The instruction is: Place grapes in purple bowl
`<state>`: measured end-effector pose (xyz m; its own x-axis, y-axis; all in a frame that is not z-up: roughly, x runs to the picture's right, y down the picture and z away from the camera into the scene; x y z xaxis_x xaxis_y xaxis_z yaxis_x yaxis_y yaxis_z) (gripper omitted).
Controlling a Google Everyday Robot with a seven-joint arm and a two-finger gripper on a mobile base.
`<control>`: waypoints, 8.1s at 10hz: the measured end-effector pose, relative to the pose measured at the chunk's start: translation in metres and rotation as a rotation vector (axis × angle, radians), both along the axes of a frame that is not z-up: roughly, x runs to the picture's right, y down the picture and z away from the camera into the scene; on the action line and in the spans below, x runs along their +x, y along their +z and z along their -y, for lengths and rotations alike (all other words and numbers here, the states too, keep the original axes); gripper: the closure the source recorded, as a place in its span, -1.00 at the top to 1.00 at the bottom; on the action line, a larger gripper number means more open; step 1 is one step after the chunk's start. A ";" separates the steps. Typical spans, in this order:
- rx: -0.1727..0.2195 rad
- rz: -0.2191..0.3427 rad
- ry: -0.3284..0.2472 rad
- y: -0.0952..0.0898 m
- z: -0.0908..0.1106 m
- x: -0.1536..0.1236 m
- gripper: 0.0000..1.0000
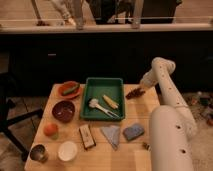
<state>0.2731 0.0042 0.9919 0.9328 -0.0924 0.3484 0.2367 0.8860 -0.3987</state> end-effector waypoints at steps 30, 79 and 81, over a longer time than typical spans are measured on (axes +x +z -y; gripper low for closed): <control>0.359 0.406 -0.504 -0.147 0.096 -0.152 -1.00; 0.202 1.496 -0.986 -0.206 -0.026 -0.506 -1.00; 0.196 1.496 -0.973 -0.198 -0.028 -0.508 -1.00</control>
